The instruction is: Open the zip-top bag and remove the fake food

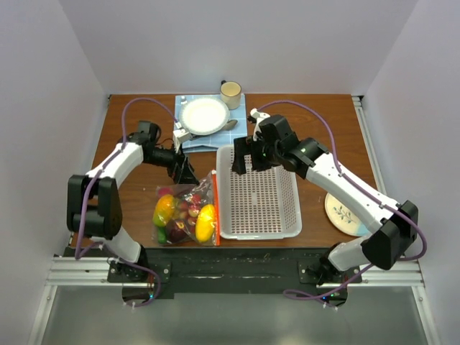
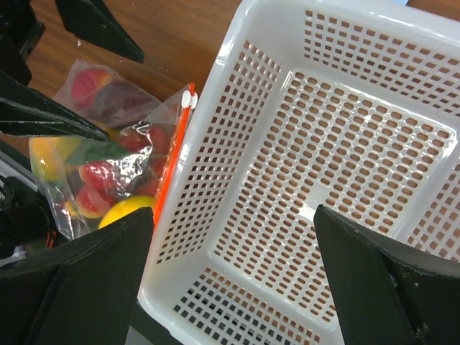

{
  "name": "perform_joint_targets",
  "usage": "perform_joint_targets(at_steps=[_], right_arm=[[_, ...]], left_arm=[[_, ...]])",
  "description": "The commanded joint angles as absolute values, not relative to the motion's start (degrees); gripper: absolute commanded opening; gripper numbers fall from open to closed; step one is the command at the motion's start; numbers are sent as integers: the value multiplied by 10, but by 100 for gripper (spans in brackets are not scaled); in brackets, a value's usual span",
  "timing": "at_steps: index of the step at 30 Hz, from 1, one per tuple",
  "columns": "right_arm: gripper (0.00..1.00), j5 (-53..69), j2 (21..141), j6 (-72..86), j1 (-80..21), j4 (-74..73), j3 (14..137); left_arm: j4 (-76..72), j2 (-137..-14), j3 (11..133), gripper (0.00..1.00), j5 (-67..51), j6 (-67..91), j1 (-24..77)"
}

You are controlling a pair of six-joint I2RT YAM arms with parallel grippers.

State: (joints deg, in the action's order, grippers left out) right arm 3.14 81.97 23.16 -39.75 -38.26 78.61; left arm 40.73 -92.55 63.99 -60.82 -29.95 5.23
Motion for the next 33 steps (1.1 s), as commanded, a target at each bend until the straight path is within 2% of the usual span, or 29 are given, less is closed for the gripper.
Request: perform_joint_targets(at_steps=[1,7,9,12,13,16,22,27,33], right_arm=[[99,56,794,243,-400,-349,767],[99,67,802,250,-400,-332,749],[99,73,804,254,-400,-323,744],[99,78,807,258,-400,-318,740],[99,78,807,259,-401,-316,739],[99,89,808,262,-400,-304,734],[98,120,812,268,-400,-265,727],[99,163,820,279,-401,-173,708],[99,196,847,275,-400,-31,705]], left_arm=[[551,-981,702,100,-697,-456,59],[601,-1020,730,100,-729,-523,76],[605,-1024,729,90,-730,-533,86],[620,-1034,739,53,-730,-549,95],[628,-1039,744,26,-727,-552,96],[655,-1042,775,0,-709,-559,96],[629,-970,833,0,-636,-498,81],[635,-912,887,0,-606,-478,60],[664,-874,883,0,-610,-483,59]])
